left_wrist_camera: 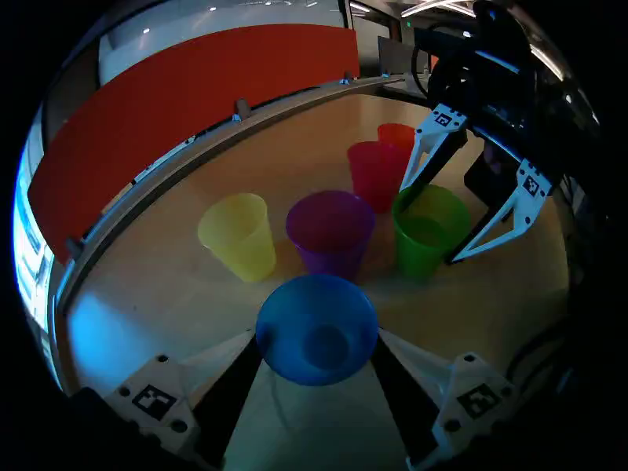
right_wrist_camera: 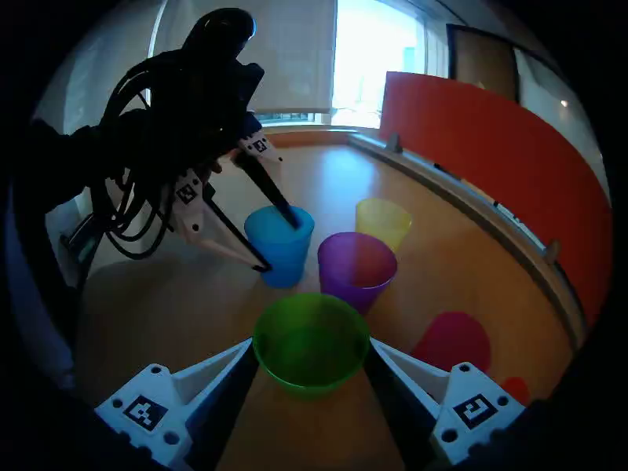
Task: Pour water
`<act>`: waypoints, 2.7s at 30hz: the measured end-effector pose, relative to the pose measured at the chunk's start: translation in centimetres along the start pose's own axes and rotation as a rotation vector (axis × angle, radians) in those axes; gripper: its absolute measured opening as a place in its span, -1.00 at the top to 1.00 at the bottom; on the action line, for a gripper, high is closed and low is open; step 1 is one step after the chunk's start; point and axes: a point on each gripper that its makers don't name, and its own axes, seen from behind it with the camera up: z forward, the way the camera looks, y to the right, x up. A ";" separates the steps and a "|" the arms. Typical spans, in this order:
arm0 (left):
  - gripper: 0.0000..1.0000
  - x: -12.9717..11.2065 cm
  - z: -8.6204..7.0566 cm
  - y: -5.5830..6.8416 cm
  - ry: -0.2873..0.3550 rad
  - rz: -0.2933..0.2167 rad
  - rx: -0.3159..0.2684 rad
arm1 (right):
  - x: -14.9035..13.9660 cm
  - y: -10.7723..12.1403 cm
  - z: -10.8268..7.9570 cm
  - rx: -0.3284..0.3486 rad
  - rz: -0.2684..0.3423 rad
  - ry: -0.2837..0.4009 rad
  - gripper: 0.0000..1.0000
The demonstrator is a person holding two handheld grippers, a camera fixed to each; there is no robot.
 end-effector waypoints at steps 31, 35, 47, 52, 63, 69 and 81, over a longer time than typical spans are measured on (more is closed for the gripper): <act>-1.00 -3.5 -1.4 -0.1 -0.064 -0.017 0.029 | -2.8 -0.2 -1.5 -0.037 0.053 -0.034 -0.99; -1.00 -4.0 -2.3 0.0 -0.054 -0.042 0.043 | -3.0 -0.5 -2.3 -0.052 0.067 -0.030 -0.99; -1.00 -5.4 -6.0 0.0 0.004 -0.129 0.123 | -2.9 -1.1 -5.1 -0.119 0.083 0.009 -0.99; -1.00 -5.6 -7.5 -0.3 0.039 -0.164 0.173 | -3.2 -1.1 -6.7 -0.163 0.100 0.029 -0.99; -1.00 -4.8 -9.8 -0.5 0.136 -0.195 0.264 | -3.2 -0.2 -10.0 -0.282 0.181 0.120 -0.99; -1.00 -4.2 -11.2 -1.8 0.209 -0.233 0.345 | -3.1 0.4 -11.7 -0.370 0.208 0.171 -0.99; -1.00 -2.7 -14.5 -3.7 0.396 -0.286 0.514 | -2.4 2.3 -15.0 -0.551 0.279 0.310 -0.99</act>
